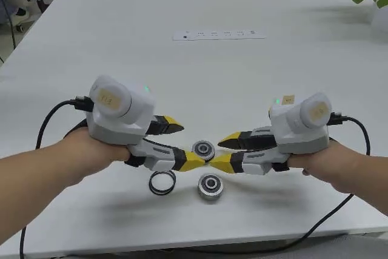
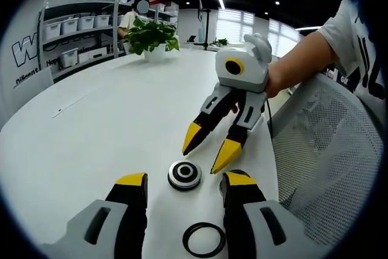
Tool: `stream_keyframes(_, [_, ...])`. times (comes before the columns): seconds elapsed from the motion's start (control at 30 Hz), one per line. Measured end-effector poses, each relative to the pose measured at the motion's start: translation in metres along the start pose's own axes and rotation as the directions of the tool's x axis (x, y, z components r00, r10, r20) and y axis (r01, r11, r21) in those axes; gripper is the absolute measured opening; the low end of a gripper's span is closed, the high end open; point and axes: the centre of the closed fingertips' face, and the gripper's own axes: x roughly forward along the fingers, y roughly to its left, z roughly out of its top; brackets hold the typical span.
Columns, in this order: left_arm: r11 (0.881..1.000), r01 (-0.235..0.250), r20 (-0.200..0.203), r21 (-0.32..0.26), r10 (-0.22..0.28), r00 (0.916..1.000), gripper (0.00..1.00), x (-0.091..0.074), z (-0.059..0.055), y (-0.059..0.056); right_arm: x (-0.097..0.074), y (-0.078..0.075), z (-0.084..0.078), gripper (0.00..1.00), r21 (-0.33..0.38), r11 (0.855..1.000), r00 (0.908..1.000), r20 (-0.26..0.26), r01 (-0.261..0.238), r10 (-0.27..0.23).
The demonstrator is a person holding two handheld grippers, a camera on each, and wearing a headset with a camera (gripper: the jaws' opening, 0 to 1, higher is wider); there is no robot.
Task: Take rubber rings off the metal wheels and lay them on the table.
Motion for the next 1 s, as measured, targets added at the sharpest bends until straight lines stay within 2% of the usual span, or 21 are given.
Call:
stream_keyframes(0.53, [0.999,0.041,-0.015,0.006,-0.041,0.9991,0.33,0.014,-0.004,-0.008,0.002,0.002,-0.003,0.28,0.0,1.0,1.0,-0.006,-0.004,0.004])
stream_keyframes(0.77, [0.999,0.046,-0.028,0.006,-0.046,0.9986,0.3,0.017,-0.009,-0.007,0.002,0.002,-0.003,0.28,0.003,1.0,1.0,-0.003,-0.003,0.003])
stream_keyframes(1.0, [0.999,0.046,-0.028,0.007,-0.046,0.9986,0.27,0.02,-0.008,-0.007,0.003,0.003,-0.003,0.28,0.002,1.0,1.0,-0.004,-0.004,0.004])
